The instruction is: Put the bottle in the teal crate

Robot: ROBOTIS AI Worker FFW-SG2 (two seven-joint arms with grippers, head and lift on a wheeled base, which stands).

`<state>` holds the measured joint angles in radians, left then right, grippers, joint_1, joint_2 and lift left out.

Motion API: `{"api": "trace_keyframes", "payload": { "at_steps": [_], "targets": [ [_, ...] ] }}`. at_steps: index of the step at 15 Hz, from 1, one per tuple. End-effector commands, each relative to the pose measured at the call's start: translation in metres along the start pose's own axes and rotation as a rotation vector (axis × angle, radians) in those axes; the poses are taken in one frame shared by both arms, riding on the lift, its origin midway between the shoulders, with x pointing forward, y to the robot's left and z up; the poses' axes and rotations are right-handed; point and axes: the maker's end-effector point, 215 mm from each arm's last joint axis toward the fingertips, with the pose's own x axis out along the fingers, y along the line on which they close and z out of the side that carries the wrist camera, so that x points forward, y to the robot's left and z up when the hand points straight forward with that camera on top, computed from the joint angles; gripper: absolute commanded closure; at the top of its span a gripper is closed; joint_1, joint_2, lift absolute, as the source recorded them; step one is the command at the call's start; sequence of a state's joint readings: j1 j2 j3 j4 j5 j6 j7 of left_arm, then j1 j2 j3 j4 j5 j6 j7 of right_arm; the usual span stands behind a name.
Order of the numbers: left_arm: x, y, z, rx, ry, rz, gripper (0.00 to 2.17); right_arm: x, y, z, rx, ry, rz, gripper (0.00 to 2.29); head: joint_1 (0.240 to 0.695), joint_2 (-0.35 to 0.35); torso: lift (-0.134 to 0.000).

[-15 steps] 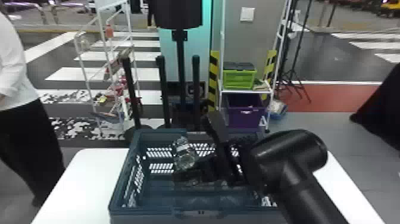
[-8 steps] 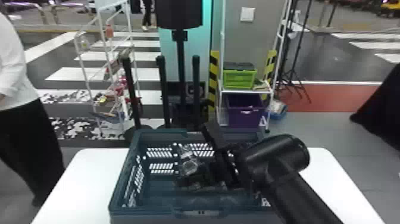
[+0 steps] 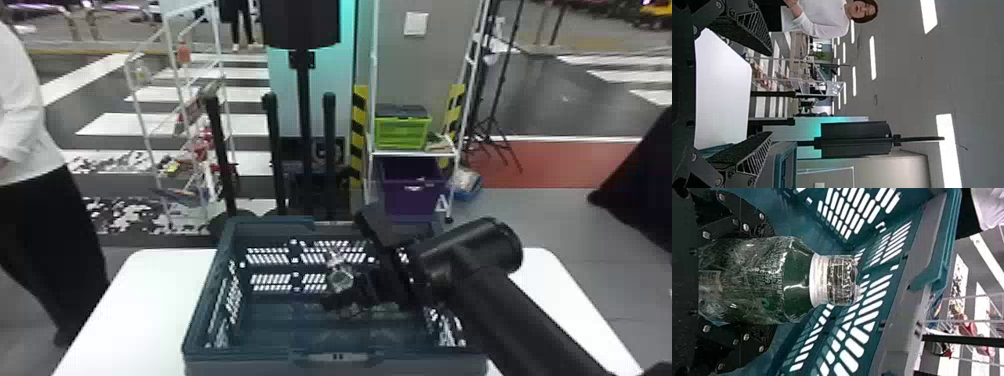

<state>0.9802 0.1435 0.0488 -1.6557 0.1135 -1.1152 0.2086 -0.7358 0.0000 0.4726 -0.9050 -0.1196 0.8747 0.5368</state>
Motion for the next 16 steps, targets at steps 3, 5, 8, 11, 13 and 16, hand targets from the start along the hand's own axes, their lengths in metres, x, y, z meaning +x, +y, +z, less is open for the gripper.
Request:
{"api": "trace_keyframes", "payload": {
  "at_steps": [3,5,8,11,13,16],
  "targets": [
    [-0.002,0.001,0.006,-0.004,-0.021,0.001,0.18,0.004,-0.010,-0.013,0.004,0.020,-0.005,1.78,0.499,0.000,0.000],
    [-0.003,0.001,0.006,-0.005,-0.021,0.001,0.18,0.005,-0.009,-0.017,0.006,0.028,-0.001,1.69,0.499,0.000,0.000],
    [-0.005,0.001,0.008,-0.006,-0.025,0.002,0.18,0.007,-0.004,-0.020,-0.008,0.044,0.007,1.59,0.499,0.000,0.000],
    [-0.008,0.002,0.017,-0.010,-0.048,0.002,0.18,0.007,-0.003,-0.020,-0.003,0.040,0.012,0.49,0.499,0.000,0.000],
    [-0.010,0.003,0.019,-0.011,-0.054,0.004,0.18,0.007,-0.005,-0.020,0.003,0.040,0.000,0.24,0.499,0.000,0.000],
    [-0.013,0.003,0.022,-0.007,-0.062,0.001,0.18,0.007,-0.006,-0.019,0.006,0.040,-0.005,0.17,0.499,0.000,0.000]
  ]
}}
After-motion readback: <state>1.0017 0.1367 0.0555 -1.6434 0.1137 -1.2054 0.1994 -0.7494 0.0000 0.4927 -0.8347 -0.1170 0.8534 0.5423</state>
